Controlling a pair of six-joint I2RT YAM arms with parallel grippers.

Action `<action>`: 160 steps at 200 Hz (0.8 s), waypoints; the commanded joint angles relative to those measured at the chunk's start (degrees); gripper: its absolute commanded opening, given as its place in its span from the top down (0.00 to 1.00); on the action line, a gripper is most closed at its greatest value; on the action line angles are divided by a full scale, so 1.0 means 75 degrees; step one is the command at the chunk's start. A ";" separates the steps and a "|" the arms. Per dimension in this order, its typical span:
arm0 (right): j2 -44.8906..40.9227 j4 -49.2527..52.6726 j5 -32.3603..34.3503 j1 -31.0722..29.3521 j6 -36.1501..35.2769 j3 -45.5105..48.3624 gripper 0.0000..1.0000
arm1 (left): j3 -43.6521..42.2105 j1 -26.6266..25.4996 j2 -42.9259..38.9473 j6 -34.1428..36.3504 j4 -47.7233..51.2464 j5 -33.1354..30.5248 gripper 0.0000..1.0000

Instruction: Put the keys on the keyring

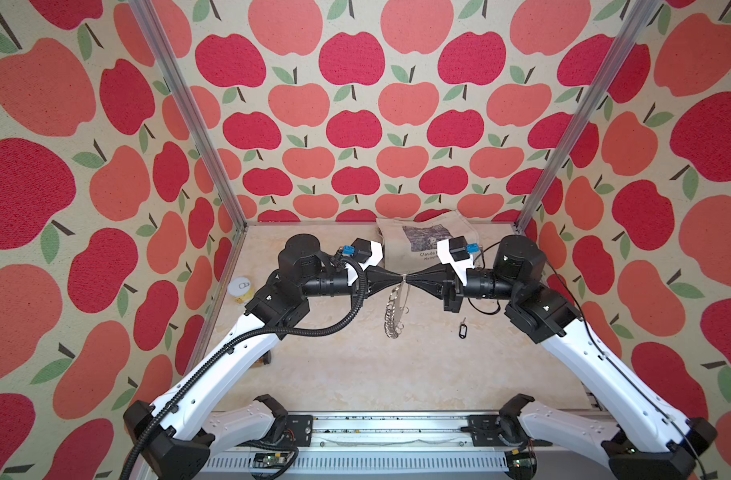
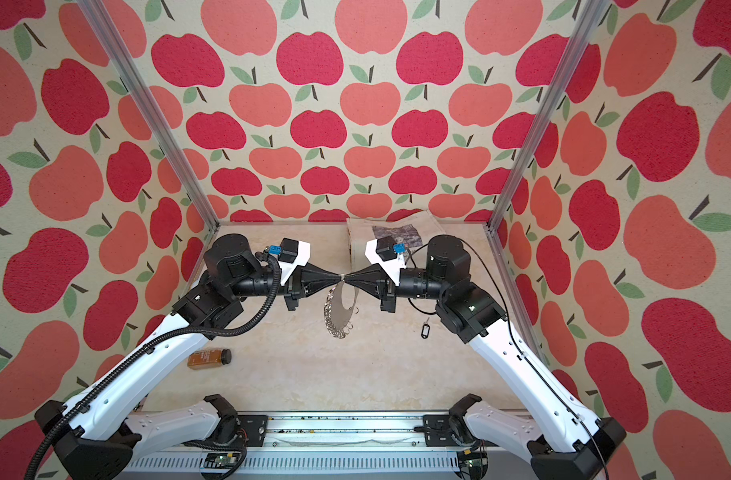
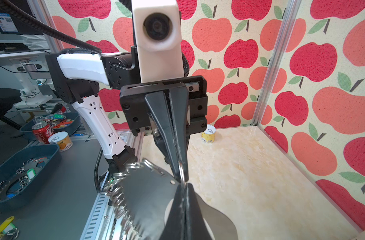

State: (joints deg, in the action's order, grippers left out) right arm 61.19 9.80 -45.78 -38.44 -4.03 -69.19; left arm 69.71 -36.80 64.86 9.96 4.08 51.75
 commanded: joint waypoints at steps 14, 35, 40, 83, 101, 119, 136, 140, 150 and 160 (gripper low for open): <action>-0.0142 -0.0141 -0.0201 0.0027 0.0137 -0.0343 1.00 | 0.0235 -0.0048 -0.0158 0.0087 0.0018 -0.0035 1.00; -0.0187 -0.0068 -0.0160 0.0038 0.0133 -0.0394 1.00 | 0.0164 -0.0051 -0.0238 0.0031 0.0022 -0.0199 0.86; -0.0200 -0.0055 -0.0145 0.0033 0.0128 -0.0400 1.00 | 0.0135 -0.0048 -0.0273 0.0001 0.0011 -0.0244 0.80; -0.0219 0.0684 0.0108 0.0033 -0.0245 -0.0685 1.00 | -0.0063 -0.0040 -0.0729 0.0096 0.0272 -0.0978 0.37; -0.0166 0.1157 0.0184 0.0035 -0.0483 -0.0906 1.00 | 0.0092 -0.0041 -0.0808 0.0273 0.0652 -0.1142 0.36; -0.0026 0.1756 0.0241 0.0028 -0.0745 -0.1232 1.00 | 0.0397 -0.0045 -0.0738 0.0378 0.1068 -0.1163 0.37; 0.0178 0.2480 0.0431 0.0012 -0.1076 -0.1626 1.00 | 0.0730 -0.0057 -0.0566 0.0516 0.1484 -0.1095 0.40; 0.0221 0.2624 0.0459 0.0002 -0.1145 -0.1710 1.00 | 0.0800 -0.0057 -0.0537 0.0540 0.1561 -0.1082 0.40; 0.0287 0.2863 0.0539 -0.0038 -0.1253 -0.1848 1.00 | 0.0930 -0.0073 -0.0420 0.0599 0.1704 -0.1041 0.42; 0.0323 0.3001 0.0643 -0.0111 -0.1341 -0.1944 1.00 | 0.1051 -0.0087 -0.0375 0.0655 0.1808 -0.0990 0.44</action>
State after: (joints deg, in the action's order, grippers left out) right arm 62.72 25.85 -43.31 -38.54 -10.35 -80.73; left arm 74.48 -37.01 60.97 12.73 12.80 43.92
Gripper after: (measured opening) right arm 0.044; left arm 0.573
